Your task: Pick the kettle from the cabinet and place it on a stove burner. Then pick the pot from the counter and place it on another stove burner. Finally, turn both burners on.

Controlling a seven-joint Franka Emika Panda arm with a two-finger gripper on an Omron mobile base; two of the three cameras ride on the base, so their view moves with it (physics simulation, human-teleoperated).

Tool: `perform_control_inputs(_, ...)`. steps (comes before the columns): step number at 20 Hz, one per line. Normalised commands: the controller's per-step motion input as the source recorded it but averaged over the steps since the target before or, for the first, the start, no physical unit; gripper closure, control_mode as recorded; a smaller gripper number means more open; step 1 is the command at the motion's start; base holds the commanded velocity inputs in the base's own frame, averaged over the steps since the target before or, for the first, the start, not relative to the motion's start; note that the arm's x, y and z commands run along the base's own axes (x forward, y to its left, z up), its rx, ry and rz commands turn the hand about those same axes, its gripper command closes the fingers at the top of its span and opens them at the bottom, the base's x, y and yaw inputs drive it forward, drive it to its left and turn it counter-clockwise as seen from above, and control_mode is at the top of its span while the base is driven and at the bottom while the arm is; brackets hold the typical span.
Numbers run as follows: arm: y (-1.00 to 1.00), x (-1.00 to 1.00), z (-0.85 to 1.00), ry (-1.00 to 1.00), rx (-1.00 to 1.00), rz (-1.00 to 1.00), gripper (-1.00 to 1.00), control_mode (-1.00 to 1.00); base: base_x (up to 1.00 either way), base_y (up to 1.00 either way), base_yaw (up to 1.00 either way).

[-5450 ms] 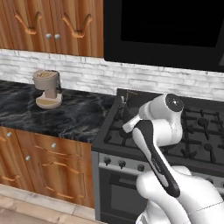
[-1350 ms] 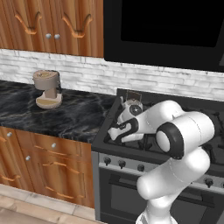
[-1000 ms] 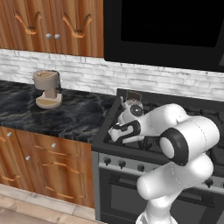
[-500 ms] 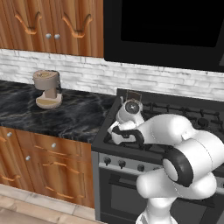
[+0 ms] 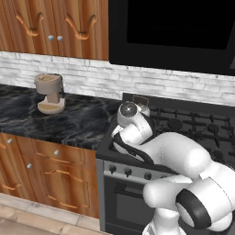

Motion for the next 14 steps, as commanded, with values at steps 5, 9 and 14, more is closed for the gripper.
perform_control_inputs(5, 0.10, -0.32, 0.33, 0.00, -0.15, 0.00, -1.00, -1.00, 0.00, 0.00, 0.00)
perform_control_inputs(9, 0.12, -0.38, 0.25, 0.00, -0.14, 0.01, -1.00, -1.00, 0.00, 0.00, 0.00)
perform_control_inputs(14, 0.17, -0.43, 0.16, 0.00, -0.15, 0.03, -1.00, -1.00, 0.00, 0.00, 0.00)
